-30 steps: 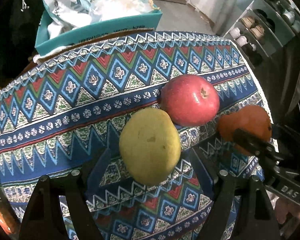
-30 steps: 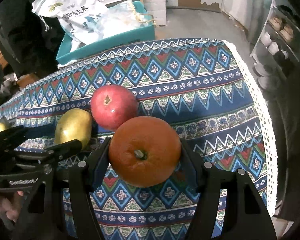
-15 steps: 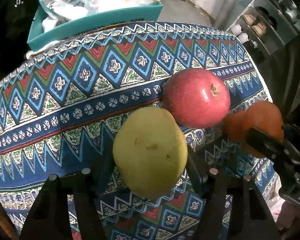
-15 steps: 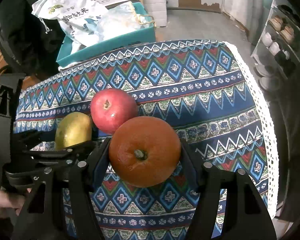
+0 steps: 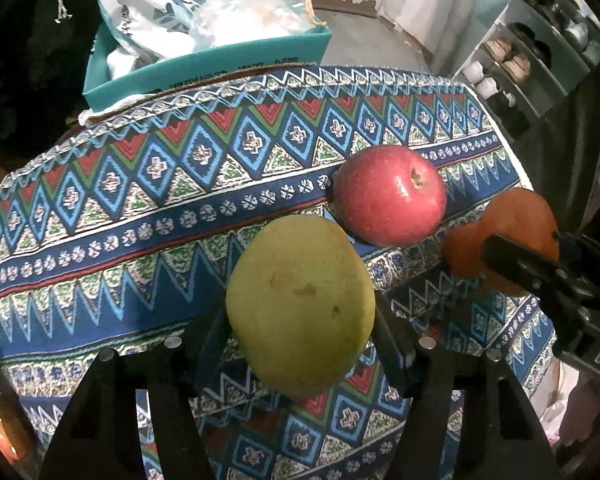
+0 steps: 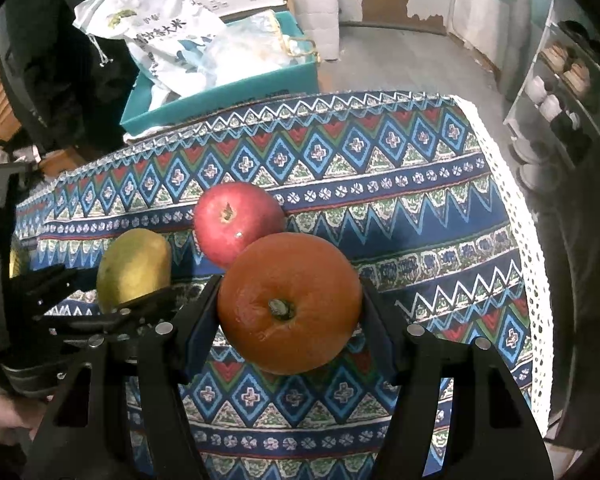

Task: Organize fruits
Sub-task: 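Lift the pear and large orange and carry them toward the glass plate, then lower the pear and large orange onto the glass plate, then open both grippers and pull both tools back from the plate, then move both tools toward the red apple and small orange on the cloth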

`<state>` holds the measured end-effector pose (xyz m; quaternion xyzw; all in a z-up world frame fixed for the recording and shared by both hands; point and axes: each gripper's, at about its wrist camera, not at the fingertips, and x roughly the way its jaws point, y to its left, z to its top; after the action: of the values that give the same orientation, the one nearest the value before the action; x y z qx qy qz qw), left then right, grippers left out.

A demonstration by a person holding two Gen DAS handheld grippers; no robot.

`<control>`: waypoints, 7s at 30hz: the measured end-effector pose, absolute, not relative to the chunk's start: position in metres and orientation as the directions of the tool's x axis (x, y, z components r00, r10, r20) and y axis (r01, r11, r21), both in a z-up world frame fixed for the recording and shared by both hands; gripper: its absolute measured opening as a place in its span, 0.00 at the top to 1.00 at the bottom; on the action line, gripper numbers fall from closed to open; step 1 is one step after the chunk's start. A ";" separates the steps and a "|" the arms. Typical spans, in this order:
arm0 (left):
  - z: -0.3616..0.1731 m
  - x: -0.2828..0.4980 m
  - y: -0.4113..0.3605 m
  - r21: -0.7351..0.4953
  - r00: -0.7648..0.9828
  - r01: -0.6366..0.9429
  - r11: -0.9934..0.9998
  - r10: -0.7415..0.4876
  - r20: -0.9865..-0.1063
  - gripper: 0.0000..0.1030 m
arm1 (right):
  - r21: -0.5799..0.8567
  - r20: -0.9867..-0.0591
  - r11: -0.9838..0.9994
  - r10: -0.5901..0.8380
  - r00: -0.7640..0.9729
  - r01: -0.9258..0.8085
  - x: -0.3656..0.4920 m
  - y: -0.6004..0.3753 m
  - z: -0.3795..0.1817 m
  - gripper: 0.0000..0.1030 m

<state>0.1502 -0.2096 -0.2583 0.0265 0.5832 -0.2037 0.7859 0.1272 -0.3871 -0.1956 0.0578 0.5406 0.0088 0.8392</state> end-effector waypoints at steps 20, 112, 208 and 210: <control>-0.176 0.115 -0.175 -0.153 0.376 0.366 0.918 -0.297 -0.878 0.34 | 0.111 -0.854 0.993 0.116 0.508 -0.041 0.112 -0.351 -0.136 0.37; -0.242 0.073 0.161 -0.239 0.312 -0.131 0.962 -0.189 -0.931 0.34 | 0.225 -0.875 0.806 0.415 0.252 -0.547 0.156 0.021 -0.166 0.37; -0.075 0.030 0.025 -0.162 0.603 0.121 0.979 -0.202 -0.772 0.22 | 0.079 -0.756 0.940 0.274 0.595 -0.333 0.075 -0.176 -0.027 0.25; -0.074 0.030 0.018 -0.155 0.602 0.134 0.979 -0.205 -0.772 0.21 | 0.088 -0.755 0.943 0.273 0.596 -0.320 0.074 -0.185 -0.027 0.25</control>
<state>0.0296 0.0175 -0.0745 -0.0406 0.4359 -0.0949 0.8941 0.0744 -0.1854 -0.0266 -0.0283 0.4178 0.1659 0.8928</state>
